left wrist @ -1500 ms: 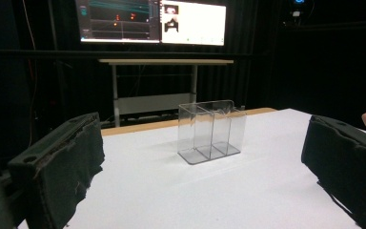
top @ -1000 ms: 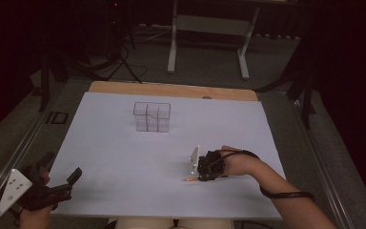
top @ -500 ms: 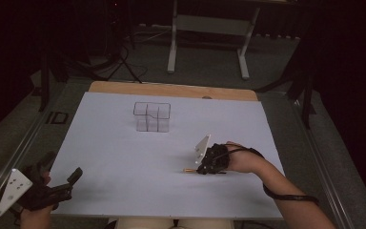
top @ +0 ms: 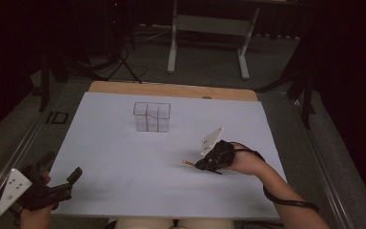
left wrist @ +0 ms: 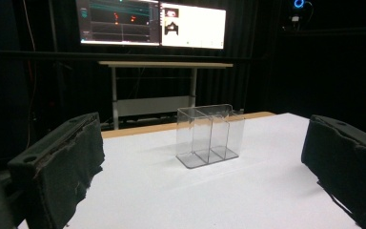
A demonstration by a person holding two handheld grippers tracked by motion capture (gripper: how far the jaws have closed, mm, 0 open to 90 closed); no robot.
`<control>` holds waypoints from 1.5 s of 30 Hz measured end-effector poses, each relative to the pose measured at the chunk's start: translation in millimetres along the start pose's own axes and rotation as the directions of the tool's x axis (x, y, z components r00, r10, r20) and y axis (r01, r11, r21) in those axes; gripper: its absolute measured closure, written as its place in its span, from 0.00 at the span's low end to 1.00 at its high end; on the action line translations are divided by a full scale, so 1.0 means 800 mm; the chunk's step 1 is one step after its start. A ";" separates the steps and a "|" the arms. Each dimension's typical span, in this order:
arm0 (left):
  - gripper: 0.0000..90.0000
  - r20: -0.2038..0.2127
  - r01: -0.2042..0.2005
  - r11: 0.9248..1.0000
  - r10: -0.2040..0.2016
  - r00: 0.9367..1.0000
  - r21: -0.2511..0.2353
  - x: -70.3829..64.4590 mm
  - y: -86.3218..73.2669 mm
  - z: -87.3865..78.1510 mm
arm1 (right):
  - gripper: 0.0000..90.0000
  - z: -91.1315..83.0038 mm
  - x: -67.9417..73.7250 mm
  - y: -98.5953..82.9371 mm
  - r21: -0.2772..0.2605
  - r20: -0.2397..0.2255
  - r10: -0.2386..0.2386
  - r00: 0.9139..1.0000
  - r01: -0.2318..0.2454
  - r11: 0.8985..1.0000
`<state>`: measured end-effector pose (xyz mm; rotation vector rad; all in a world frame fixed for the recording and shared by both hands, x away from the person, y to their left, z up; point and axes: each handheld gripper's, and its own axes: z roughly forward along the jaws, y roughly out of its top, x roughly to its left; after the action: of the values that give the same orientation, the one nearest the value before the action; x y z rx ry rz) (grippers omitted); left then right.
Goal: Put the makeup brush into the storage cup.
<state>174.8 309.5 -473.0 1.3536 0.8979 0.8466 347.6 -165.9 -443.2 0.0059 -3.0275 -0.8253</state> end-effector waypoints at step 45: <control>0.01 0.426 0.045 0.992 -0.091 0.900 0.118 -0.074 0.033 0.084 | 0.93 -0.044 0.022 -0.002 -0.514 -0.002 0.175 0.985 -0.151 0.844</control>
<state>210.3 228.1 -443.4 1.5155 0.6422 0.4202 330.2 -185.0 -413.7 -0.2715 -2.6861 -1.5950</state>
